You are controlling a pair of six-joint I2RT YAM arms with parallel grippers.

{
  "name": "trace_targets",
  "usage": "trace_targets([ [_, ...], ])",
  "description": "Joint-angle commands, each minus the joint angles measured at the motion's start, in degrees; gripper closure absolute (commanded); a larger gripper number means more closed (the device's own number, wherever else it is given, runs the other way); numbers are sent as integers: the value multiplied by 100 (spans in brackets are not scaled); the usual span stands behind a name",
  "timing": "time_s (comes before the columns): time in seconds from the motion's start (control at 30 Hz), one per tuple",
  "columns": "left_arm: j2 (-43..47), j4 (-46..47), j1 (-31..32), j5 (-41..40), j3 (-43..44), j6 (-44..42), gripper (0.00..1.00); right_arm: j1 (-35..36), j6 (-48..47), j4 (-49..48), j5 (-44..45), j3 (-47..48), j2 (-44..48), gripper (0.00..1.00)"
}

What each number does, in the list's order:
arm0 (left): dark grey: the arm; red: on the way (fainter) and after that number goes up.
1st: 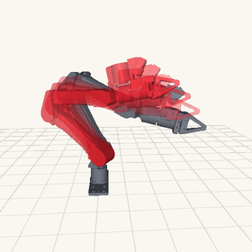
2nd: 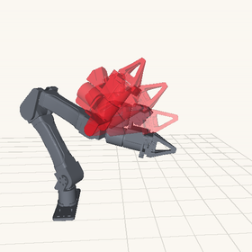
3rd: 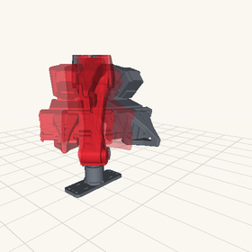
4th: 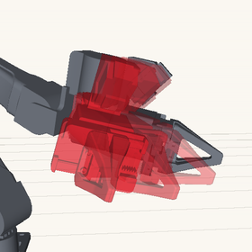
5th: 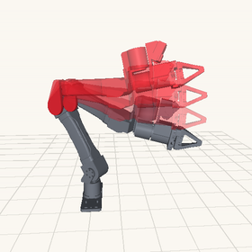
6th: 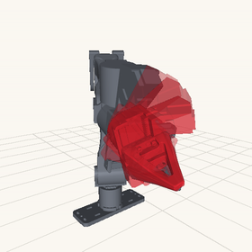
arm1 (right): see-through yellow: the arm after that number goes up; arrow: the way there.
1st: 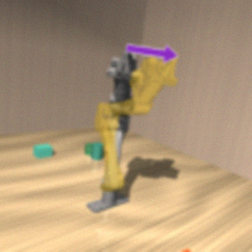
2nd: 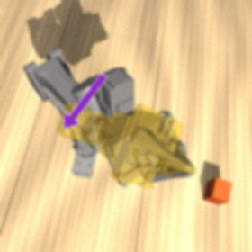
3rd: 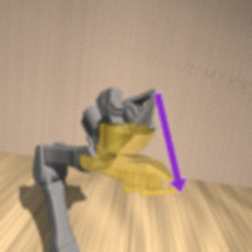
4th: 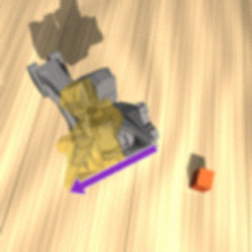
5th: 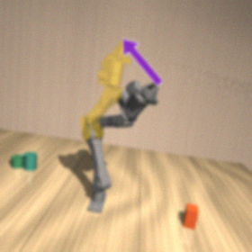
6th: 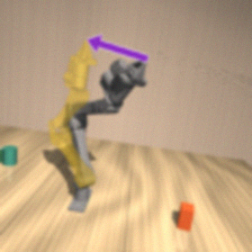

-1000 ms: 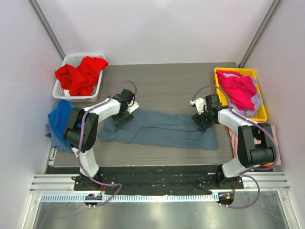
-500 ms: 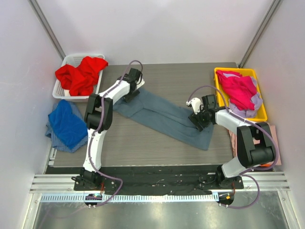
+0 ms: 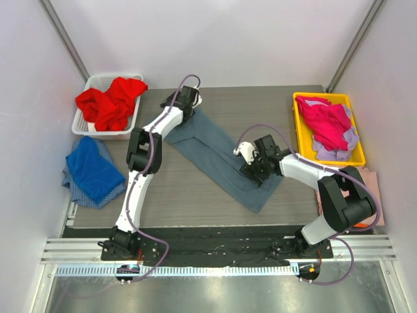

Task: Fold and stack the t-shirts
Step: Rotate the tshirt 90 degrees

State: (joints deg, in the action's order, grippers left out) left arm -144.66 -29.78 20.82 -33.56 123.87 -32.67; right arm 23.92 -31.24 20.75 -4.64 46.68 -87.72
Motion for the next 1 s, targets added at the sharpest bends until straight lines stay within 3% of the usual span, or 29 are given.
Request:
trace_targets([
  [0.0, -562, 262, -43, 420, 303, -29, 12, 524, 75, 175, -362, -255, -113, 27],
  [0.57, -1187, 1088, 511, 552, 1050, -890, 1, 2265, 22, -54, -458, -291, 1, 28],
  [0.97, -1829, 1799, 853, 702, 1938, -1488, 0, 2846, -13, -335, -467, 253, -482, 28],
])
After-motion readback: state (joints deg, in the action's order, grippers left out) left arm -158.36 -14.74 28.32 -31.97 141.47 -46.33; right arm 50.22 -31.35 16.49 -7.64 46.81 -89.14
